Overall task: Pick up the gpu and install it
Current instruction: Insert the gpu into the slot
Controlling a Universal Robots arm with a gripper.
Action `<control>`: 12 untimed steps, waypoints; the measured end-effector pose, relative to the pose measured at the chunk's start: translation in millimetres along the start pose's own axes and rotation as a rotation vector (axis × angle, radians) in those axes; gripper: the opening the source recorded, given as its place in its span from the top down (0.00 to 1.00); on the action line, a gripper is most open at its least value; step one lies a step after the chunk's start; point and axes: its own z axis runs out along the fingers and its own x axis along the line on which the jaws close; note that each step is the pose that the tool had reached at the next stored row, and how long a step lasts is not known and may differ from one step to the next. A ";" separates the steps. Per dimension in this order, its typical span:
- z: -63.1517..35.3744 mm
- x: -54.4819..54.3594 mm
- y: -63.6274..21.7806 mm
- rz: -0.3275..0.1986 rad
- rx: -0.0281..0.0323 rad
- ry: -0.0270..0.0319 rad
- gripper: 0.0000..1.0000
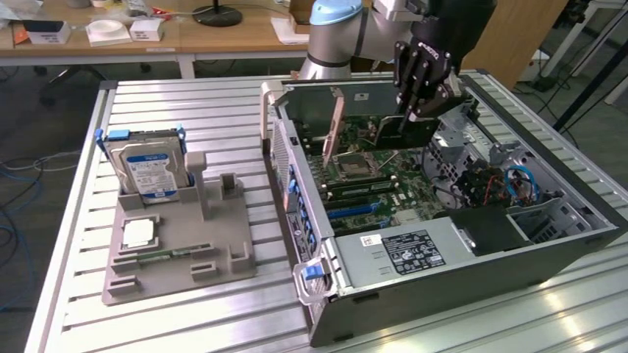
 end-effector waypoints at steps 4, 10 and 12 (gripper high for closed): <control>2.4 -0.2 -0.1 0.000 0.0000 -0.0007 0.74; 4.9 -2.0 -0.3 0.000 0.0000 -0.0012 0.74; 5.9 -2.7 -0.5 0.000 0.0001 -0.0013 0.74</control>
